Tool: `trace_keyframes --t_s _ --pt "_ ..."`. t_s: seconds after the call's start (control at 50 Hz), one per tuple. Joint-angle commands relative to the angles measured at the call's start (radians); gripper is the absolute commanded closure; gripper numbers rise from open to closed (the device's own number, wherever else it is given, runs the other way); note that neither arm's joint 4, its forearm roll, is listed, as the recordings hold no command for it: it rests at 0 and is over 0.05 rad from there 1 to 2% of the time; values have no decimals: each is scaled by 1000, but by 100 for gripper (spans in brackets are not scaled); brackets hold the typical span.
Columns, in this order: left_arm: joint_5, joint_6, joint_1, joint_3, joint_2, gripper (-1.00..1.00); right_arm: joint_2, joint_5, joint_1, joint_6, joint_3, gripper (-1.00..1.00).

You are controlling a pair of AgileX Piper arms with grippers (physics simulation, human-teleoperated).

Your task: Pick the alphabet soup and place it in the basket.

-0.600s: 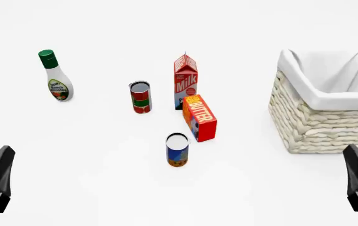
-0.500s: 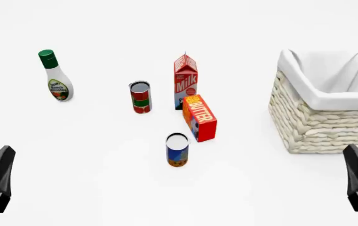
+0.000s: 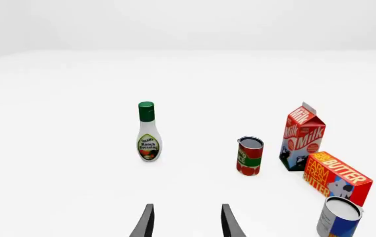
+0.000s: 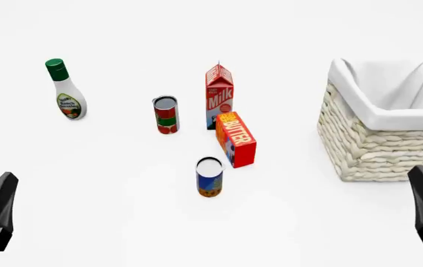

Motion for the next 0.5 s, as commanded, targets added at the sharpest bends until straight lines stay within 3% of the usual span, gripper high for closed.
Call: trace_keyframes --t_s 0.02,0.5 --pt "0 0 0 0 0 -100 -1 26 63 -8 -41 -100" --pt "0 0 0 0 0 -100 32 50 240 -39 -124 -100"
